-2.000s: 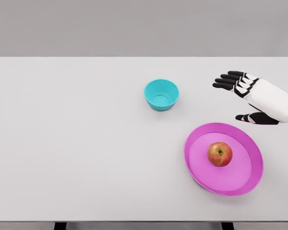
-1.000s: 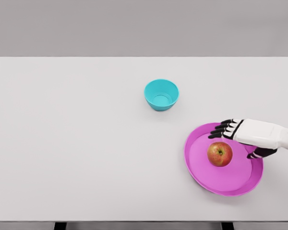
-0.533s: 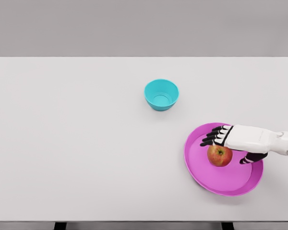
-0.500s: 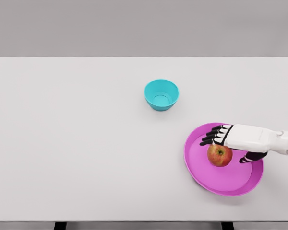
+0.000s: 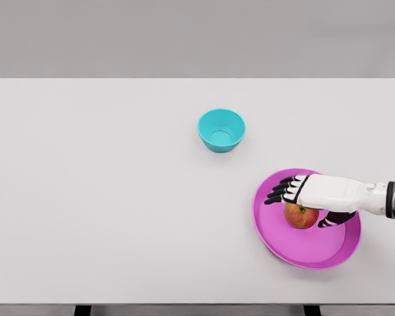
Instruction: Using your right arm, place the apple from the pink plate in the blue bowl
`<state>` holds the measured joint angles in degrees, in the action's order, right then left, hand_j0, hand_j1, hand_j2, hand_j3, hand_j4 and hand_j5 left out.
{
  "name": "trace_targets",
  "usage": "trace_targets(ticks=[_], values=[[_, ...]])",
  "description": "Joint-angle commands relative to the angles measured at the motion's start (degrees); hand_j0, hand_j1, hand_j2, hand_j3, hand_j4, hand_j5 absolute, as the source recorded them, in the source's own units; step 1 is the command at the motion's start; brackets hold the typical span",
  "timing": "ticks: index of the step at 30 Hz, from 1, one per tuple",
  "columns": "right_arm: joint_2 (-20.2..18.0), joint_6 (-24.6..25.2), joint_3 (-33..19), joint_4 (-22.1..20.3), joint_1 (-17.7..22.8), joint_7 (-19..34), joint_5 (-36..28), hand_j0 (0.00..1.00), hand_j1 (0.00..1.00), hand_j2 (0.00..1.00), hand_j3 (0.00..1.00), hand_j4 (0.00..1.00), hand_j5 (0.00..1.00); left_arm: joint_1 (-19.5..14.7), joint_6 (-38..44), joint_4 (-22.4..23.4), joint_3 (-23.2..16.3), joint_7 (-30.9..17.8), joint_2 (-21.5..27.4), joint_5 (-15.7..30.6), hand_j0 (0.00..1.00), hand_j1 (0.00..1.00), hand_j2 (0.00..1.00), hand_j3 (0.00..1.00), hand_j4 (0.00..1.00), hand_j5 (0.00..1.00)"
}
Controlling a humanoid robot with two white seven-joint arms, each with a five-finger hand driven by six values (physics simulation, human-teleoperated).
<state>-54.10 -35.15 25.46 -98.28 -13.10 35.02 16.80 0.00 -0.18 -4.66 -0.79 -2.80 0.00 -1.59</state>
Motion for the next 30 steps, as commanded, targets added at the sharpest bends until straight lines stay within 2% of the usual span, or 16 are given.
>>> trace_targets(ticks=[1,10,15,20,22,24,30], values=[[-0.04,0.15,0.21,0.02,0.00,-0.02,-0.36,1.00,1.00,1.00,1.00,1.00,1.00,0.00,0.00,0.00,0.00,-0.01,0.00,0.00,1.00,1.00,1.00,1.00,1.00,1.00],[-0.04,0.15,0.56,0.37,0.00,-0.02,-0.36,1.00,1.00,1.00,1.00,1.00,1.00,0.00,0.00,0.00,0.00,-0.01,0.00,0.00,1.00,1.00,1.00,1.00,1.00,1.00],[-0.13,0.15,1.44,0.37,0.00,-0.02,-0.36,0.83,0.83,0.83,0.83,0.83,0.83,0.00,0.00,0.00,0.00,-0.01,0.00,0.00,1.00,1.00,1.00,1.00,1.00,1.00],[-0.13,0.15,1.70,0.37,0.00,-0.02,-0.36,0.73,0.73,0.73,0.73,0.73,0.73,0.00,0.00,0.00,0.00,-0.01,0.00,0.00,1.00,1.00,1.00,1.00,1.00,1.00],[-0.13,0.15,1.70,0.37,0.00,-0.02,-0.36,0.63,0.63,0.63,0.63,0.63,0.63,0.00,0.00,0.00,0.00,-0.01,0.00,0.00,1.00,1.00,1.00,1.00,1.00,1.00],[-0.13,0.15,1.70,0.28,0.00,-0.02,-0.36,0.57,0.57,0.57,0.57,0.57,0.57,0.00,0.00,0.00,0.00,-0.01,0.00,0.00,1.00,1.00,1.00,1.00,1.00,1.00],[-0.13,0.15,1.61,0.19,0.00,-0.02,-0.36,0.50,0.50,0.50,0.50,0.50,0.50,0.00,0.00,0.00,0.00,-0.01,0.00,0.00,1.00,1.00,1.00,1.00,1.00,1.00]])
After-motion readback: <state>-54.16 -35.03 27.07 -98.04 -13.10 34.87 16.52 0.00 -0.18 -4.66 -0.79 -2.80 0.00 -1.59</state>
